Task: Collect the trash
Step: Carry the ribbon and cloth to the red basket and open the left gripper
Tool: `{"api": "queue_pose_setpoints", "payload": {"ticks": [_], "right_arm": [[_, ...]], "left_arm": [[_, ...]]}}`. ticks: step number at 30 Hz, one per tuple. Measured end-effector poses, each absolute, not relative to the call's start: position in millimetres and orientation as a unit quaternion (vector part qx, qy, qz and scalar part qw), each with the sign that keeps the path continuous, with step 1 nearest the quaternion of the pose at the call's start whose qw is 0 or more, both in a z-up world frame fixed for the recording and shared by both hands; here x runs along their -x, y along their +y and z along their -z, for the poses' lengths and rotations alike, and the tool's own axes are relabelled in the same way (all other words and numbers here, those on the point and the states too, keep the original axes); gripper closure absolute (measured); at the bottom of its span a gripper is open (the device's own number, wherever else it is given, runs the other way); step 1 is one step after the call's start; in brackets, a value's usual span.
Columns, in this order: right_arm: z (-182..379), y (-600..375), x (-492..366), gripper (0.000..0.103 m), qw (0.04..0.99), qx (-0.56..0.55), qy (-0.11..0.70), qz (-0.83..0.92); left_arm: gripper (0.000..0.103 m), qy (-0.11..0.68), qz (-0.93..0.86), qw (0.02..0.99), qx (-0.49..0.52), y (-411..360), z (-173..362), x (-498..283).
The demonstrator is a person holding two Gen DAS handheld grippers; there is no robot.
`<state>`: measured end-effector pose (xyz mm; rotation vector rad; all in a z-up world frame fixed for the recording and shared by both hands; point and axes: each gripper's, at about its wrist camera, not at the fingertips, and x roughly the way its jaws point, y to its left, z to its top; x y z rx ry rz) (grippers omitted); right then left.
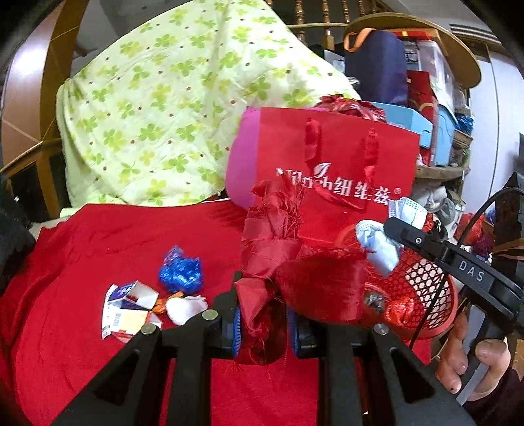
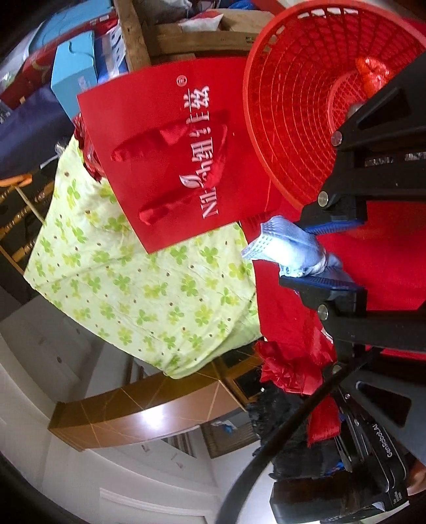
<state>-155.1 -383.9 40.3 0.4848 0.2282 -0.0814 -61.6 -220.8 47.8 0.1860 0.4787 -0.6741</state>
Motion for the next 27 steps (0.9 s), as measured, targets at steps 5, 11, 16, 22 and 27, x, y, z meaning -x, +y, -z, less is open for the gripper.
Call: {"api": "queue_pose_setpoints", "payload": {"ticks": [5,11,16,22,27], "right_arm": [[-38,-398,167,0.078,0.961,-0.25,0.106,0.054],[-36,-414,179,0.078,0.958,-0.26,0.102,0.068],[-31,-431,189,0.078,0.953,-0.273,0.101,0.082],[-28,-448,204,0.078,0.948,-0.289,0.092,0.099],[-25,-465,217,0.078,0.939,-0.312,0.082,0.117]], "left_arm": [[0.079,0.229,0.341,0.907,-0.097,-236,-53,69],[0.079,0.227,0.358,0.9,-0.105,-255,-59,75],[0.079,0.232,0.381,0.888,-0.11,-272,-60,81],[0.079,0.243,0.423,0.866,-0.115,-299,-60,92],[0.079,0.254,0.448,0.849,-0.115,-320,-58,100]]}}
